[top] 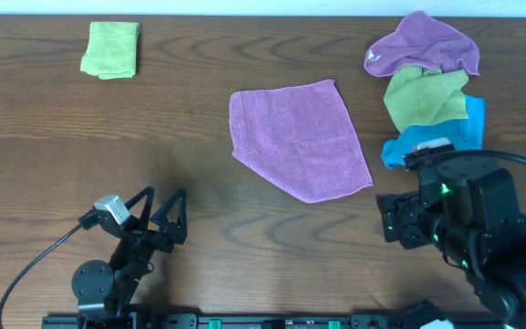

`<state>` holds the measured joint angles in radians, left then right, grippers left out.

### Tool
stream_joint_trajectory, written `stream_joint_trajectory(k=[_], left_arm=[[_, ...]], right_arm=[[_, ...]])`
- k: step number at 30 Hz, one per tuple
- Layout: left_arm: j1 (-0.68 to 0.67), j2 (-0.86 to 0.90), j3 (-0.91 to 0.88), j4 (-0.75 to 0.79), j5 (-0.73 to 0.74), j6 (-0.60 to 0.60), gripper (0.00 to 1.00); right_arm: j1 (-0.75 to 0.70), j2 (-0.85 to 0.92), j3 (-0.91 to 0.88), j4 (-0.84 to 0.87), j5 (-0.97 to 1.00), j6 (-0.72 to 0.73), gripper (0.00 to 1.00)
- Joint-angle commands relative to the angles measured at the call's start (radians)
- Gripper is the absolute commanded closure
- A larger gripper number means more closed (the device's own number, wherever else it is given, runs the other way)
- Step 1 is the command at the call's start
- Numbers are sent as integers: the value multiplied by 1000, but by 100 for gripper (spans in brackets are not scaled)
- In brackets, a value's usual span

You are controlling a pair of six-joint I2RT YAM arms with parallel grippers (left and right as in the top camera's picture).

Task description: Fold the cloth

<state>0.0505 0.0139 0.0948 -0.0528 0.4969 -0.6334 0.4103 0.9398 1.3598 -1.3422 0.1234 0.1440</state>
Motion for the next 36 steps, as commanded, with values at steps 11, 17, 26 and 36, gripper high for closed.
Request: stream_joint_trajectory(k=[11,17,26,36], left_arm=[[-43,887,175,485,158,66,5],[-100,1457,679,327,250,262,5],[-199,1950,1291,22,240,455,5],[-210,2144,1451,-125,132,578,4]], right_arm=[[8,46,0,184,-3,-49,15],[7,93,0,239,11,-56,14],[-46,107,0,250,33,-56,12],[-50,110,0,250,26,-55,12]])
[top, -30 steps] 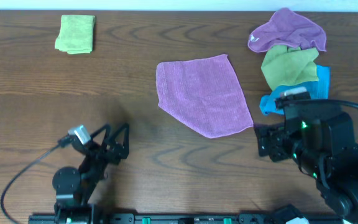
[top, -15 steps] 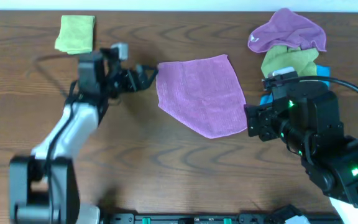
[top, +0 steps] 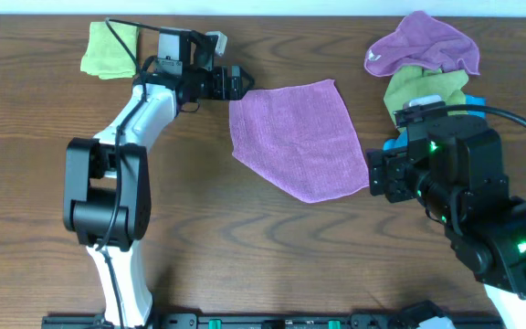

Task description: Fold the cloth

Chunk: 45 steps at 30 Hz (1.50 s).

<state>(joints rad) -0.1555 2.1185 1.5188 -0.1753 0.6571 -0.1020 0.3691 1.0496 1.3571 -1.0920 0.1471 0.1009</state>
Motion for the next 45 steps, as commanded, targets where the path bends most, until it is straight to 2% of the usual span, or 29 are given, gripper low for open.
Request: stream_joint_trajectory(k=[1,7,26,33,42,45], left_arm=[[-4,53,27,0,-23,47,5],[-6,106,27,48,74,42,5],[-20,151,27,14,77,48,5],[-20,151,27,-76,-59,69,4],[-23,151,27,-257,-53,72,5],[-31,151,26,-284,2,44,5]], right_arm=[[-9,0,3,0,2,-11,12],[-9,0,3,-5,-10,-5,12],[-9,0,3,-3,-21,-5,12],[-9,0,3,-3,-24,-5,12],[-9,0,3,-1,-24,-5,12],[-9,0,3,4,-24,-6,12]])
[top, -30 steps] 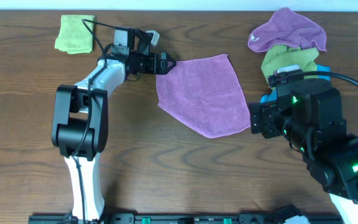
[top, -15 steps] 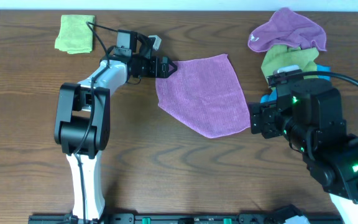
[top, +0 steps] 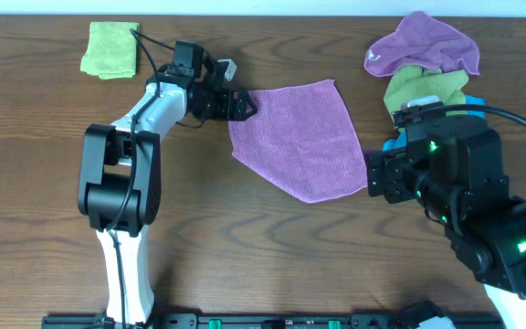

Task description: Fold the cloth

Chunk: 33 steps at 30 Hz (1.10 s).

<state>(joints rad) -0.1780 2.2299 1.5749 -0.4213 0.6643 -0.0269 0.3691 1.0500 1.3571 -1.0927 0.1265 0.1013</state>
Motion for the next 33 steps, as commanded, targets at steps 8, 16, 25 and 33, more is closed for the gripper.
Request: stream_joint_trajectory(k=[8,16,25,33], left_arm=[[-58,39,-29,-6,205,-174,5],[-21,38,3,82,228,-243,3],[51,36,104,45,351,-243,0],[61,36,155,59,481,-243,0]], right_arm=[[-9,0,3,14,-3,-6,11],[-9,0,3,15,-3,-6,11],[-9,31,3,22,1,-13,11],[-9,69,3,43,1,-13,11]])
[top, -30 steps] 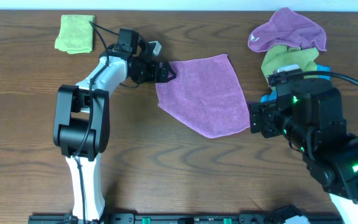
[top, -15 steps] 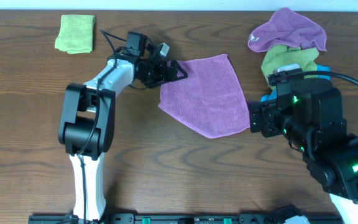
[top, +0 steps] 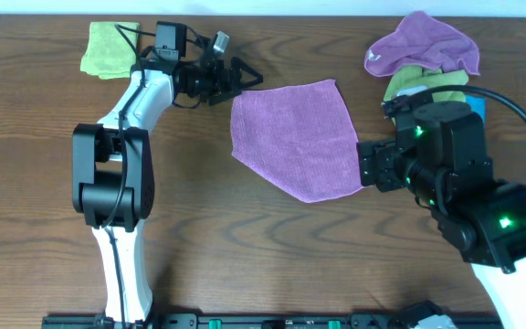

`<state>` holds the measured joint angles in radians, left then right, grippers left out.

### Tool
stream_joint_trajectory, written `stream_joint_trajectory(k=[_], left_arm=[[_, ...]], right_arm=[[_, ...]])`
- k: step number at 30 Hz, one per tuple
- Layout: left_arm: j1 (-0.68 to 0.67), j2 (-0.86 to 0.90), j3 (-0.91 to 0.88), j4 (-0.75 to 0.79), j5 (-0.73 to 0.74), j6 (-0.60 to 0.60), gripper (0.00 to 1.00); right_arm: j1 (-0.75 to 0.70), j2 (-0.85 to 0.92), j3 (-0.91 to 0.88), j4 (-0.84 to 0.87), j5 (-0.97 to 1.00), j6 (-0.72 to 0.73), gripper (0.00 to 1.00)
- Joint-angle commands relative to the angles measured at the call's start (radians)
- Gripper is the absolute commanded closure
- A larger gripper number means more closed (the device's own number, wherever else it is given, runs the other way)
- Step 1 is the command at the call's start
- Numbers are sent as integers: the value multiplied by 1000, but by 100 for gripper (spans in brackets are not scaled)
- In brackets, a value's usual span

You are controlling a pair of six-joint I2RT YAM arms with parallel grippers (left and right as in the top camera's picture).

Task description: Fold the cloth

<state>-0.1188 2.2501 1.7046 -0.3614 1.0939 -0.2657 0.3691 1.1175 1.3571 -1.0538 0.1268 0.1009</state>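
Observation:
A purple cloth (top: 295, 137) lies spread flat in the middle of the table in the overhead view. My left gripper (top: 242, 77) is open, just behind the cloth's far left corner (top: 235, 96), with nothing between its fingers. My right gripper (top: 365, 166) stands at the cloth's right edge, just above the near right corner (top: 369, 183). It looks open, and the cloth is not lifted anywhere.
A folded light green cloth (top: 110, 49) lies at the far left. A pile of cloths sits at the far right: a purple one (top: 423, 44), an olive green one (top: 418, 91) and a blue one (top: 476, 108) partly behind the right arm.
My left gripper has moved from the cloth's far left corner to a spot a little further back. My right gripper has shifted slightly left and back, against the cloth's right edge. The cloth lies unchanged.
At first both arms were near the table's front edge, the left one folded low. Then the left gripper was out by the cloth's far left corner and the right one beside the near right corner. Both have stayed near those corners, and the cloth is still flat.

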Motion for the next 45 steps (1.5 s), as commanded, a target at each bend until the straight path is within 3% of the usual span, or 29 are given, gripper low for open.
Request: stream_joint_trajectory(k=[1,3,8,14,17,21,23,25,26,30,35,45], left_arm=[[2,16,26,0,48,-4,0],[2,16,26,-6,23,-3,6],[-3,16,26,-135,-232,100,5],[-35,16,26,-232,-395,190,5],[-51,16,26,-264,-411,208,4],[-49,-3,26,-303,-414,232,8],[-37,-45,26,-348,-450,254,8],[-20,-107,26,-404,-483,276,7],[-11,-141,26,-431,-490,289,2],[19,-292,26,-536,-507,335,4],[30,-521,-18,-666,-684,341,4],[42,-1130,-556,-602,-788,178,4]], right_arm=[[-9,2,3,7,1,-13,11],[-9,2,3,8,5,-13,11],[-9,2,3,7,7,-13,11],[-9,36,2,6,0,-58,13],[-13,97,-14,1,-4,-65,14],[-93,197,-72,9,-157,-64,27],[-143,209,-100,31,-202,-55,25],[-187,209,-135,40,-216,-58,23],[-200,209,-157,42,-234,-64,22],[-212,209,-290,88,-311,-72,22],[-212,209,-439,188,-404,-68,25],[-370,232,-547,296,-432,-7,26]])
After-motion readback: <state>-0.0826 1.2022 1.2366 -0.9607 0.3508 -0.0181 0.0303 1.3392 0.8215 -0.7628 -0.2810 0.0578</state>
